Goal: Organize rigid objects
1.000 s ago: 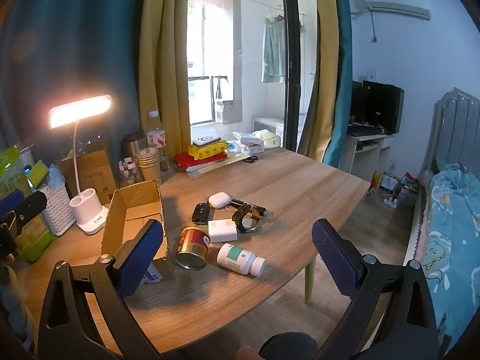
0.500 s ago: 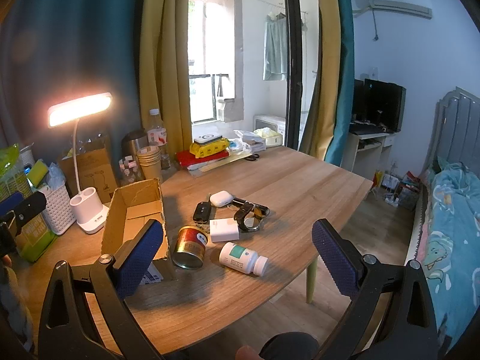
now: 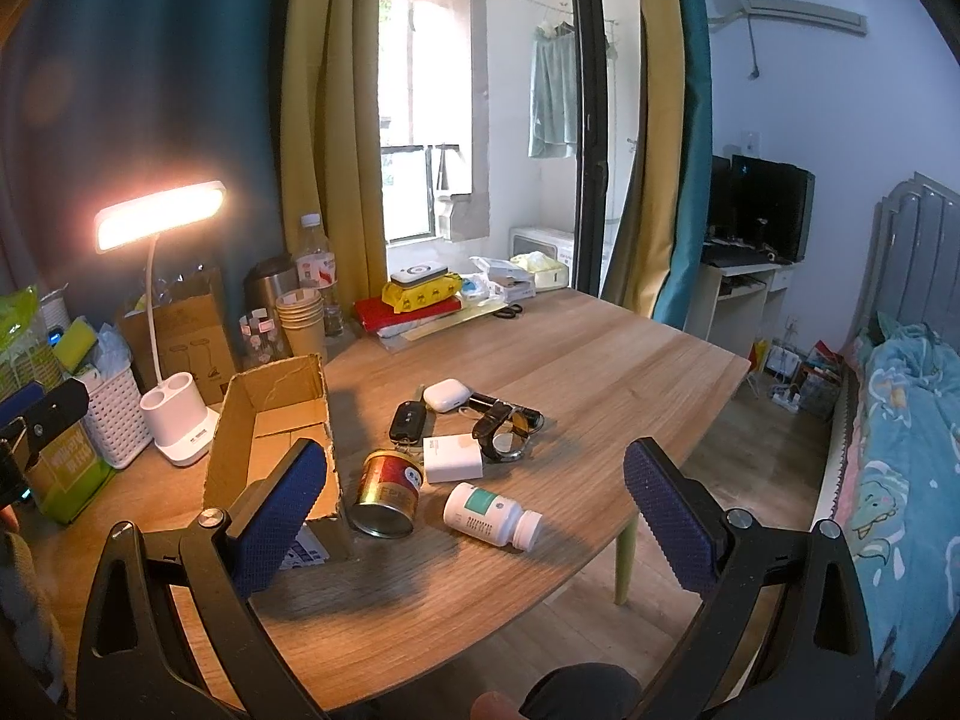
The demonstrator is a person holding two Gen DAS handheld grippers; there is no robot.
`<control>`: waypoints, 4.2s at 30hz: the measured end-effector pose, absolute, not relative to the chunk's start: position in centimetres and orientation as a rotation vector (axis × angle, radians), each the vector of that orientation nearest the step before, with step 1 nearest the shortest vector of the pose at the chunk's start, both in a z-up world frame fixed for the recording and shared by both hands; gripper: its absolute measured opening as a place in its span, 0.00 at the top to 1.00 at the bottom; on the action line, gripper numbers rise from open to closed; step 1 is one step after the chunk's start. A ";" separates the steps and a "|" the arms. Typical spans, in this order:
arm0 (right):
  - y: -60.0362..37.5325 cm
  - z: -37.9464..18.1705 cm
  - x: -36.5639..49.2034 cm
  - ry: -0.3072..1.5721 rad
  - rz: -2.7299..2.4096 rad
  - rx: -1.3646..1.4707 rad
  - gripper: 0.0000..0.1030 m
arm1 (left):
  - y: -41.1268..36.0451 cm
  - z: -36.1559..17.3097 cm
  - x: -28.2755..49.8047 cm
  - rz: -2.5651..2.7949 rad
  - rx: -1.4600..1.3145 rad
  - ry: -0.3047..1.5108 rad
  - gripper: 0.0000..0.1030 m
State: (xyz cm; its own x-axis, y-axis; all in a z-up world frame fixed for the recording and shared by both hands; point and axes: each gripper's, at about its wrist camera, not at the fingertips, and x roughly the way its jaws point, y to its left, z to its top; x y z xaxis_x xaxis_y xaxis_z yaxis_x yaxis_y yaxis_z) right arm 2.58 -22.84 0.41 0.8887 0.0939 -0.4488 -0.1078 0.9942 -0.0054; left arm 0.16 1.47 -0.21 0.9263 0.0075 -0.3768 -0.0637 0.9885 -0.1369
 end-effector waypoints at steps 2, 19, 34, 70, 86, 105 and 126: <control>-22.6 0.1 2.6 0.464 0.107 -0.031 0.02 | 1.5 -0.2 0.1 0.035 -0.148 0.385 0.04; -22.6 0.3 2.6 0.466 0.104 -0.028 0.02 | 1.5 -0.1 0.1 0.034 -0.148 0.387 0.04; -23.4 0.0 2.4 0.475 0.101 -0.014 0.02 | 1.2 0.0 0.0 0.043 -0.149 0.384 0.04; -24.3 -7.2 13.3 0.682 0.073 -0.010 0.02 | 5.0 -13.6 17.5 0.146 -0.176 0.847 0.05; -24.2 -8.8 12.5 0.732 0.050 -0.012 0.02 | 3.8 -15.1 15.5 -0.003 0.051 0.926 0.78; -23.2 -9.1 11.5 0.763 0.071 -0.029 0.02 | 5.5 -15.4 13.7 -0.162 0.035 0.793 0.85; -18.6 -9.2 13.1 0.742 0.240 -0.059 0.02 | 5.6 -15.5 13.5 -0.159 0.011 0.792 0.85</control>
State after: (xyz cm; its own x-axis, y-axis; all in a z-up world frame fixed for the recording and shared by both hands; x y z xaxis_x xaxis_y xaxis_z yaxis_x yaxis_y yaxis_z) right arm 13.13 -18.57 -9.17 0.7112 0.1952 -0.6753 -0.2366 0.9711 0.0315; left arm 13.52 5.57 -15.50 0.6910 -0.1381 -0.7096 0.1467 0.9879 -0.0495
